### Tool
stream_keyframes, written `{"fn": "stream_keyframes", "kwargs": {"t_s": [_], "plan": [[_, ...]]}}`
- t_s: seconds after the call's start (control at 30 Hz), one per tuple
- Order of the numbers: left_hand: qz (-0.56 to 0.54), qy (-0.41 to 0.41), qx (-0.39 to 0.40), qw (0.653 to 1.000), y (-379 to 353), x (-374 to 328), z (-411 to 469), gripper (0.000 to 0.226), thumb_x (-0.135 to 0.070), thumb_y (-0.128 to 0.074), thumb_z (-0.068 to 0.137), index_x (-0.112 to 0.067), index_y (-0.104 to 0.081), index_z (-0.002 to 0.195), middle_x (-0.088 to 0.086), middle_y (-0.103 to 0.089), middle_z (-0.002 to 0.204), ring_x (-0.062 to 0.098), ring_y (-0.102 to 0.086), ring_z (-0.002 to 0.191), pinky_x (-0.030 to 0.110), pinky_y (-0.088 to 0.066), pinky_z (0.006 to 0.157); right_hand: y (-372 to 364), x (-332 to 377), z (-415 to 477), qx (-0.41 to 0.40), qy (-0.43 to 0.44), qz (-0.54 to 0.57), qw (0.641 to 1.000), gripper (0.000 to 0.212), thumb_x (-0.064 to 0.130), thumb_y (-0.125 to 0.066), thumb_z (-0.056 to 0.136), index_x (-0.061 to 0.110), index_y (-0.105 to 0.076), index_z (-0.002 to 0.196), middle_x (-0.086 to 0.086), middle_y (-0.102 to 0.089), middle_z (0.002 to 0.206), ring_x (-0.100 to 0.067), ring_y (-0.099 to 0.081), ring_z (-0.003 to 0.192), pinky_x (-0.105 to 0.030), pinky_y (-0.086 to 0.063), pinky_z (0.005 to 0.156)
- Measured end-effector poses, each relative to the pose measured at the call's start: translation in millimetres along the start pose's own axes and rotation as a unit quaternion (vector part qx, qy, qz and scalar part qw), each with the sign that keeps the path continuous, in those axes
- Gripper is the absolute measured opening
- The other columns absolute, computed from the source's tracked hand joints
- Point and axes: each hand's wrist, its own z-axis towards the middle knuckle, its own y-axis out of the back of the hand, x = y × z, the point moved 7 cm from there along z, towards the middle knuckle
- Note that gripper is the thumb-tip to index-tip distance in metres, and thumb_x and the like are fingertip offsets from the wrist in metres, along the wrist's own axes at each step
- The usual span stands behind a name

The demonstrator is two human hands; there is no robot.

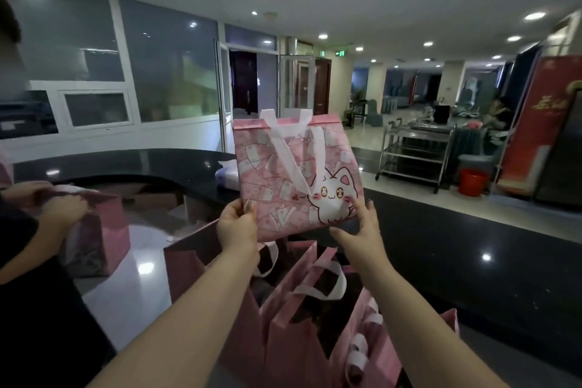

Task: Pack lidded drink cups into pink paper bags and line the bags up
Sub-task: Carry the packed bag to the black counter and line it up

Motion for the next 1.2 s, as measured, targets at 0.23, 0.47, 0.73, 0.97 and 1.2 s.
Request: {"fn": "stream_keyframes", "kwargs": {"t_s": [0.23, 0.47, 0.73, 0.97, 1.2], "plan": [[0.028, 0.021, 0.000, 0.999, -62.5, 40.1, 67.0, 0.009, -0.026, -0.062, 0.092, -0.030, -0.064, 0.085, 0.000, -0.070, 0.098, 0.024, -0.068, 0.088, 0.049, -0.060, 0.074, -55.3, -24.0, 68.1, 0.124, -0.034, 0.026, 0.991, 0.088, 0.013, -0.074, 0.081, 0.038, -0.026, 0.150, 0.005, -0.029, 0.155, -0.006, -0.032, 0.129, -0.026, -0.036, 0.104], [0.099, 0.022, 0.117, 0.988, -119.8, 88.9, 116.4, 0.013, -0.010, -0.066, 0.091, -0.016, -0.064, 0.080, 0.002, -0.068, 0.082, 0.021, -0.063, 0.082, 0.031, -0.055, 0.075, -106.8, -71.1, 141.9, 0.129, -0.117, 0.092, 0.980, 0.097, 0.006, -0.078, 0.075, 0.029, -0.023, 0.152, -0.002, -0.036, 0.152, -0.011, -0.047, 0.119, -0.020, -0.046, 0.087], [0.215, 0.027, 0.307, 0.927, -127.5, 110.6, 175.6, 0.027, 0.004, -0.076, 0.077, -0.014, -0.072, 0.097, 0.006, -0.072, 0.097, 0.021, -0.069, 0.088, 0.030, -0.057, 0.078, -111.5, -105.1, 182.5, 0.047, -0.152, 0.011, 0.987, 0.102, 0.010, -0.083, 0.073, 0.026, -0.022, 0.153, -0.006, -0.040, 0.150, -0.009, -0.051, 0.110, -0.005, -0.045, 0.066], [0.296, 0.033, 0.215, 0.930, -115.9, 102.4, 289.1, 0.062, 0.003, -0.073, 0.072, -0.023, -0.040, 0.117, 0.002, -0.049, 0.119, 0.022, -0.054, 0.102, 0.030, -0.051, 0.069, -123.7, -101.5, 205.9, -0.021, -0.175, -0.014, 0.984, 0.123, 0.038, -0.091, 0.060, 0.028, -0.010, 0.152, -0.005, -0.027, 0.155, -0.025, -0.037, 0.137, -0.034, -0.037, 0.104], [0.303, -0.016, 0.321, 0.897, -127.8, 136.5, 310.6, 0.026, -0.012, -0.081, 0.073, -0.026, -0.062, 0.083, -0.002, -0.070, 0.083, 0.014, -0.069, 0.077, 0.024, -0.052, 0.062, -144.7, -110.5, 227.7, -0.092, -0.141, -0.072, 0.983, 0.076, 0.016, -0.072, 0.078, 0.021, -0.031, 0.142, -0.004, -0.047, 0.139, -0.021, -0.054, 0.115, -0.032, -0.049, 0.093]]}}
